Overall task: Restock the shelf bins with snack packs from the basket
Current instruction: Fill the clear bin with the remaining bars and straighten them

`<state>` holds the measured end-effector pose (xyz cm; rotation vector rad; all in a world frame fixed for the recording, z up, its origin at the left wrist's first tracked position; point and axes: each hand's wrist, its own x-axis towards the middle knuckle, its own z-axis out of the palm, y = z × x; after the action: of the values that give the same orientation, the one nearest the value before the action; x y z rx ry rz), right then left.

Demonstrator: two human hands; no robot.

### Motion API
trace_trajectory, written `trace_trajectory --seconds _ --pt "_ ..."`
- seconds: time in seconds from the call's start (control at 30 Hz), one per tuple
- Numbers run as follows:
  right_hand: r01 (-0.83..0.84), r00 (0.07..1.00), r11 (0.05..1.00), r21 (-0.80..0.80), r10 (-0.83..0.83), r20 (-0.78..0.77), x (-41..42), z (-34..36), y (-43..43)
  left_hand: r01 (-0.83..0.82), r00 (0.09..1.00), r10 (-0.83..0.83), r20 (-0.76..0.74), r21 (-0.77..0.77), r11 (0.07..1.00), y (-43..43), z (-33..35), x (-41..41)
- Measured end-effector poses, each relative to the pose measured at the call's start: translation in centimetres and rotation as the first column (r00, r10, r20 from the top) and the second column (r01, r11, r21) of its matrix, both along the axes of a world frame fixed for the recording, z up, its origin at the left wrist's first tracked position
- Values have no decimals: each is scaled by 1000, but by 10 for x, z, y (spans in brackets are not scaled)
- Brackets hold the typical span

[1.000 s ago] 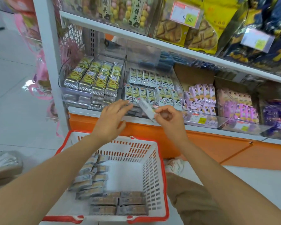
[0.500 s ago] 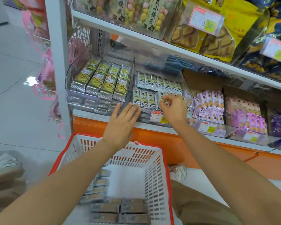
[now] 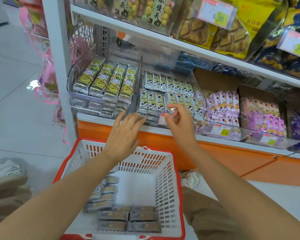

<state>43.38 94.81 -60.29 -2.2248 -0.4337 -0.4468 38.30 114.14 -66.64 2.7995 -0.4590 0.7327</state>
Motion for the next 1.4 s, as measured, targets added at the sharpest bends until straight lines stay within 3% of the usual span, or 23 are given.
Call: trace_trajectory --seconds 0.1,0.17,0.3,0.47,0.67,0.87,1.0,1.07,1.2,1.4 --pt "-133 985 991 3 132 -111 -32 -25 1 -25 998 26 -57 19 999 4 -20 -6" --pt "-186 966 982 -37 175 -193 -45 -52 -1 -54 982 65 -176 69 996 9 -34 -9" --pt "-249 907 966 -71 207 -367 -54 -110 -9 -101 888 163 -431 163 981 25 -57 -12" --pt "-386 781 910 -149 237 -578 -61 -170 -13 -86 768 273 -579 329 941 36 -86 -10" --pt "-631 499 760 -157 241 -833 -70 -224 -12 -104 707 325 -628 363 926 45 -121 2" --pt "-805 286 564 -184 95 -954 -85 -269 -9 -165 780 302 -548 286 944 47 -150 1" --pt "-889 294 384 -251 56 -954 -100 -290 -15 -186 785 313 -534 279 942 45 -159 1" --pt "-892 317 351 -286 34 -948 -103 -295 -16 -193 790 316 -526 276 941 45 -161 0" --pt "-882 329 361 -302 14 -944 -105 -297 -17 -187 773 321 -548 286 940 43 -157 1" --pt "-833 313 486 -264 20 -950 -97 -285 -22 -196 743 335 -580 290 937 41 -151 2"
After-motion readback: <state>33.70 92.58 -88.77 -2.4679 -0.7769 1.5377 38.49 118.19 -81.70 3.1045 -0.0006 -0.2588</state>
